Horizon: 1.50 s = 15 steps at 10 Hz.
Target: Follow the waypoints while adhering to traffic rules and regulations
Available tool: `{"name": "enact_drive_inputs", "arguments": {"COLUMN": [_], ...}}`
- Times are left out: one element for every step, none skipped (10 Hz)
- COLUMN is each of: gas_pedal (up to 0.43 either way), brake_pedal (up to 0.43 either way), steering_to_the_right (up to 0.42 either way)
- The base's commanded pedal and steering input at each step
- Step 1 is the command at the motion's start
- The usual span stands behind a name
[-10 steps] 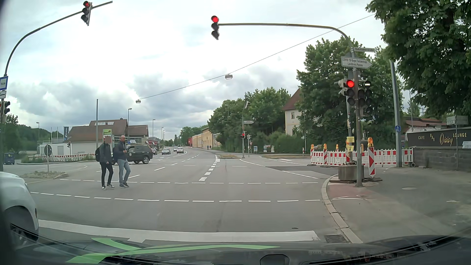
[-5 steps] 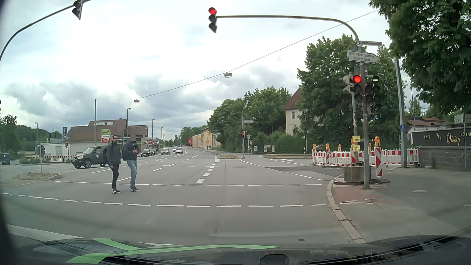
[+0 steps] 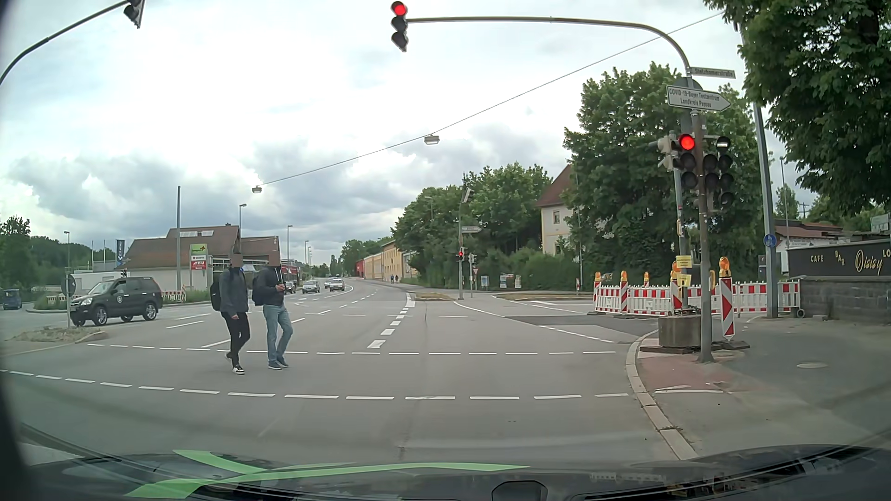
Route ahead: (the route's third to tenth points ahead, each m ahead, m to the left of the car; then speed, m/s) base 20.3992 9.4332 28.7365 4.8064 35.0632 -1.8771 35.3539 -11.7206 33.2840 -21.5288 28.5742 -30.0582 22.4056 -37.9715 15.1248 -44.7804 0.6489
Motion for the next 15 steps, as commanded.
{"name": "enact_drive_inputs", "arguments": {"gas_pedal": [0.000,0.000,0.000,0.000,0.000,0.000,0.000,0.000,0.000,0.000,0.000,0.000,0.000,0.000,0.000], "brake_pedal": [0.238,0.238,0.232,0.232,0.226,0.226,0.220,0.207,0.207,0.207,0.207,0.207,0.207,0.207,0.207], "steering_to_the_right": [-0.008,-0.009,-0.008,-0.008,-0.008,-0.008,-0.007,-0.007,-0.006,-0.007,-0.007,-0.006,-0.006,-0.005,-0.004]}}
